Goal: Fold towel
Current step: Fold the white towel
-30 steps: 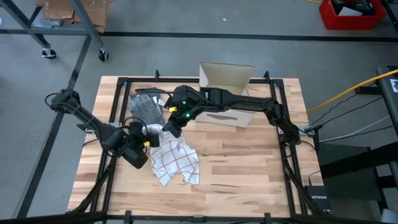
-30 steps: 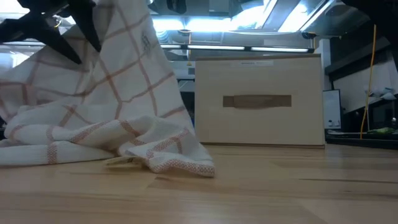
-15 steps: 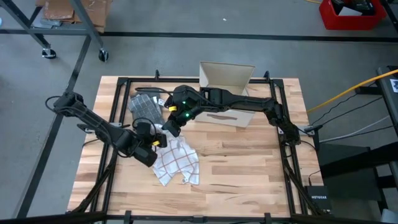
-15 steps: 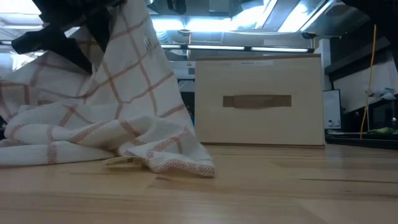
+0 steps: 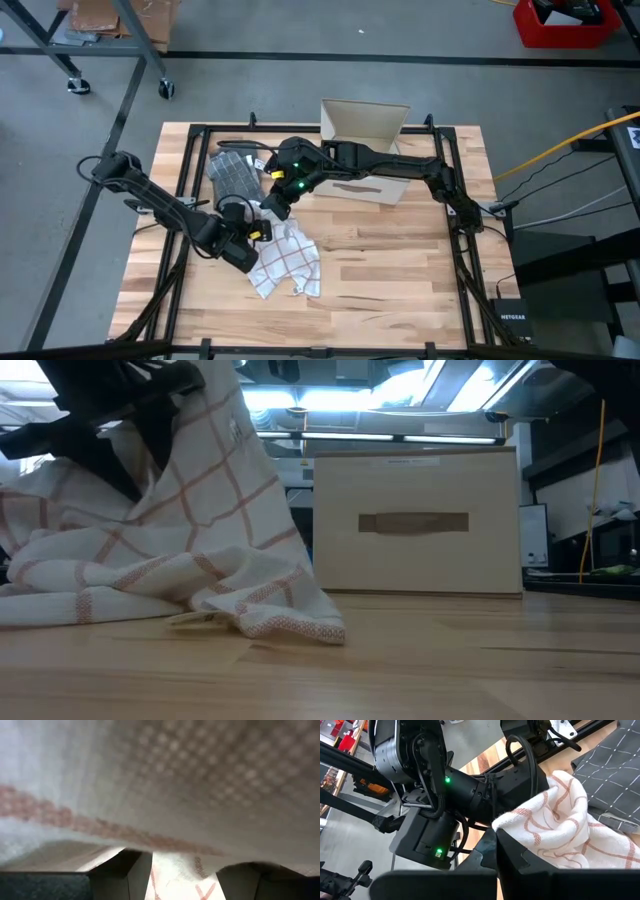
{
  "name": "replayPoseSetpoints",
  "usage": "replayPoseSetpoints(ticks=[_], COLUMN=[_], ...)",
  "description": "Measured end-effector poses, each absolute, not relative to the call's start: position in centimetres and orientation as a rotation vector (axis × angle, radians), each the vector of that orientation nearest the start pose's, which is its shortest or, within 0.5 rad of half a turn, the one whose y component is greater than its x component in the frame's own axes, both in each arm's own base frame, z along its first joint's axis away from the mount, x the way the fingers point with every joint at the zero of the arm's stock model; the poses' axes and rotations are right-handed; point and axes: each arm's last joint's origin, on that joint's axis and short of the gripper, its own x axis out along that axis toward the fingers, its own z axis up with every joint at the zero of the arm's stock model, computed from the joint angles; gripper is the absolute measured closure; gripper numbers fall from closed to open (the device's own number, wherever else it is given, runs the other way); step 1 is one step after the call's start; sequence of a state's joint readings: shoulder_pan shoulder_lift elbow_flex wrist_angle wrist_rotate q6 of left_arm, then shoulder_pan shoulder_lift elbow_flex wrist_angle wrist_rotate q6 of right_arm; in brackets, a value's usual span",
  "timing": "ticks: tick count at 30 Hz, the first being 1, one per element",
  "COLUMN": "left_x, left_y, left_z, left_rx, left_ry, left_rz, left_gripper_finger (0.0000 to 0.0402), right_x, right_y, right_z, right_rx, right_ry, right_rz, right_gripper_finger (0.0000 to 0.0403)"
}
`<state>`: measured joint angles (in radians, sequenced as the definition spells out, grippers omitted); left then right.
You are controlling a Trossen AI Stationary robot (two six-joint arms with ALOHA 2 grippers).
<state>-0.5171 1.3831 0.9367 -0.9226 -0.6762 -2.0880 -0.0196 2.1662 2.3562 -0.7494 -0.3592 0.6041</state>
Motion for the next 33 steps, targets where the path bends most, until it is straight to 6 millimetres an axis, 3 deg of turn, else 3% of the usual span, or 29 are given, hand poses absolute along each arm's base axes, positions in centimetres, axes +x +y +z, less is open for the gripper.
replayPoseSetpoints(ticks=[7,16,21,25,29,33], left_x=[21.4,21.2,20.5,19.5,17.7,15.4], left_y=[-10.1,-10.4,-11.2,-12.1,-12.4,-11.8], left_z=[22.2,22.2,23.0,24.5,26.6,28.8], left_rx=[-1.054,-1.031,-1.083,-1.101,-1.115,-1.144], left_ry=[0.516,0.534,0.610,0.757,0.910,0.957], left_rz=[1.063,1.039,0.956,0.759,0.534,0.348], left_gripper_finger=[0.0235,0.0389,0.0397,0.0399,0.0400,0.0400], right_x=[47.8,47.8,47.8,47.8,47.6,47.4], right_y=[0.1,0.1,0.1,0.0,0.0,0.0], right_z=[37.7,37.7,37.7,37.7,37.4,37.1], right_rx=[0.689,0.689,0.681,0.668,0.635,0.636], right_ry=[0.638,0.637,0.636,0.635,0.661,0.704], right_rz=[0.155,0.156,0.157,0.152,0.154,0.141], right_gripper_finger=[0.0403,0.0403,0.0403,0.0403,0.0403,0.0403])
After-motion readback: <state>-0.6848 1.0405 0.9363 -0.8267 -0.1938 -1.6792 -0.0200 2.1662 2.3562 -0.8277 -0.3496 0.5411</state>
